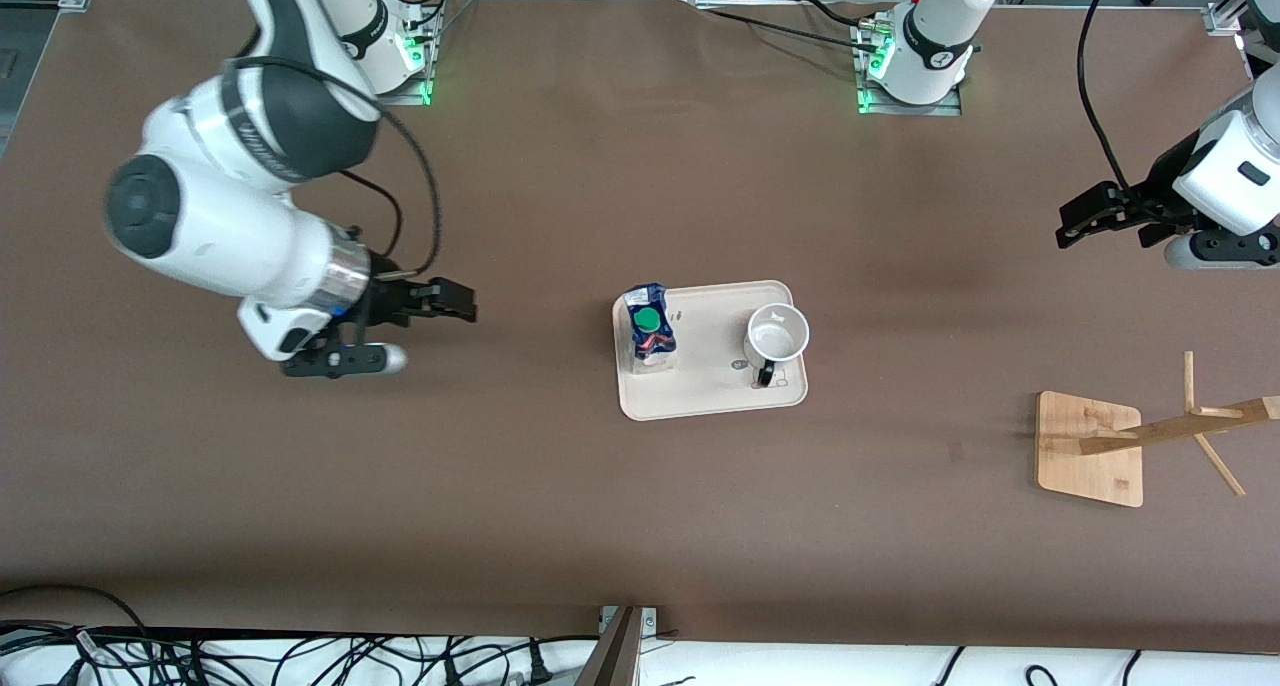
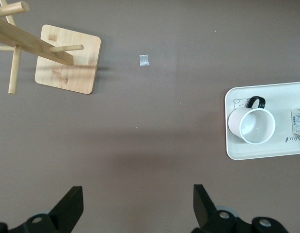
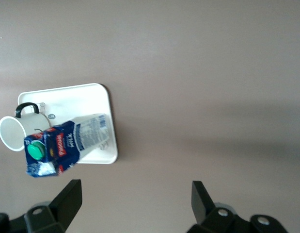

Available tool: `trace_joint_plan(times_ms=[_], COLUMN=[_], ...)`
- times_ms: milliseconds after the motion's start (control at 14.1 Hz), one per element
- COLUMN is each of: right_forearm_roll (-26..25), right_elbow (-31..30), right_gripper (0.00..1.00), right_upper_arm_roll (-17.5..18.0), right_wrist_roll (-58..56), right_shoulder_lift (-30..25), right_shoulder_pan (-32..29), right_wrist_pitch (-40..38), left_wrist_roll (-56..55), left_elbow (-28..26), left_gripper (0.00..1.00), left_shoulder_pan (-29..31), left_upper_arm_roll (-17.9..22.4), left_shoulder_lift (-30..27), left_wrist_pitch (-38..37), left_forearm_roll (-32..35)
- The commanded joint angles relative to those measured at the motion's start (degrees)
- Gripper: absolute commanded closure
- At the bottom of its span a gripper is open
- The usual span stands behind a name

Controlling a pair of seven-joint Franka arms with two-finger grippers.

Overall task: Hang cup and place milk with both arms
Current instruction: 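Lower the right gripper over the blue milk carton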

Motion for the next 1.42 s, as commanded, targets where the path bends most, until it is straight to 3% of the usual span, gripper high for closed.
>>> trace_joint_plan(times_ms=[0, 925, 1352], right_forearm_roll=[0.2, 0.1, 0.0], right_elbow=[0.3, 0.4, 0.8], right_gripper=[0.00, 0.00, 0.00], right_upper_arm_roll=[-0.6, -0.7, -0.6], right_wrist_roll=[9.1, 31.9, 25.3], right_shoulder_lift=[3.0, 8.8, 9.6], right_shoulder_pan=[6.2, 15.2, 18.2], right_wrist_pitch=[5.7, 18.3, 19.0], left_wrist_roll=[0.9, 0.9, 0.9], left_elbow=[0.0, 0.0, 0.0], left_gripper=[0.00, 0.00, 0.00], left_shoulder_pan=[0.5, 0.3, 0.3], left_upper_arm_roll=[-0.4, -0.4, -0.4], left_shoulder_lift=[-0.4, -0.4, -0.3], left_wrist_pitch=[-0.2, 0.0, 0.0], left_forearm_roll=[0.5, 0.6, 0.6])
